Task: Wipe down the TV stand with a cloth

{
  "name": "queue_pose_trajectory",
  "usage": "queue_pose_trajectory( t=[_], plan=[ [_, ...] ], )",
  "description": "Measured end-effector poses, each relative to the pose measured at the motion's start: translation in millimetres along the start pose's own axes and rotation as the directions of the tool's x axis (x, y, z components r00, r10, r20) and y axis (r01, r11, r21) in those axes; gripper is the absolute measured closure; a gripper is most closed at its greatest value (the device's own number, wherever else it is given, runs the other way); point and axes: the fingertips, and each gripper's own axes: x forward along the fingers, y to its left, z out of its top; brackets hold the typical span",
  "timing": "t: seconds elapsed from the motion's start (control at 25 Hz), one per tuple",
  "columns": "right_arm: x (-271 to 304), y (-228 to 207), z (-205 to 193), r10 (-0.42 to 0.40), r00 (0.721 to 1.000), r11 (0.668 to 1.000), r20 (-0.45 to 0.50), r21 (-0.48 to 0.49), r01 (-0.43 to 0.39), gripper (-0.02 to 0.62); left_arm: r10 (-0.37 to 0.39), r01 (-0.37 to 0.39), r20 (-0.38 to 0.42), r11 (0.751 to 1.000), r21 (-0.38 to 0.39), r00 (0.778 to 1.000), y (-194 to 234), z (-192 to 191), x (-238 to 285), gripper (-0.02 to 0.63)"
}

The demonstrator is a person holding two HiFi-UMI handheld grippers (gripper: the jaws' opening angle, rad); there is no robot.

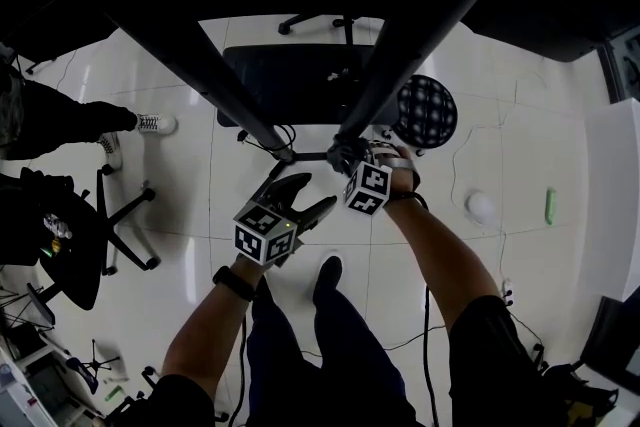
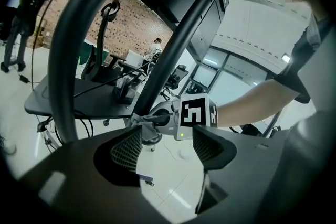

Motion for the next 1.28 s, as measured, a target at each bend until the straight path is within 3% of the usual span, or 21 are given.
queue_pose_trajectory(
  t=[0.2,0.36,0.48,0.76,1.0,1.2,1.28],
  plan=[
    [-25,5,11,0.023,0.999,0.996,0.037,0.082,-0.026,0.572,-0.004,0.004,0.022,1.000,0.018,1.000,-6,13,-12,0.279],
    [-88,9,36,0.021,0.987,0.985,0.160,0.165,-0.048,0.572,0.016,-0.018,0.039,0.999,0.040,0.999,-22,31,-44,0.279],
    [-150,3,59,0.007,0.965,0.978,0.264,0.197,-0.061,0.572,0.048,-0.053,0.095,0.998,0.042,0.994,-40,54,-78,0.279],
    [-282,-17,103,-0.062,0.897,0.934,0.437,0.342,-0.102,0.572,0.092,-0.094,0.233,0.996,-0.003,0.968,-99,111,-154,0.279],
    [-372,-33,139,-0.188,0.801,0.880,0.568,0.459,-0.119,0.572,0.043,-0.064,0.307,0.996,0.058,0.951,-153,169,-201,0.279],
    [-436,-19,162,-0.263,0.734,0.828,0.626,0.537,-0.162,0.572,-0.008,-0.043,0.331,0.988,0.147,0.944,-192,176,-245,0.279],
    [-461,-7,176,-0.291,0.715,0.823,0.636,0.547,-0.152,0.572,-0.014,-0.041,0.332,0.987,0.156,0.943,-206,173,-266,0.279]
  ],
)
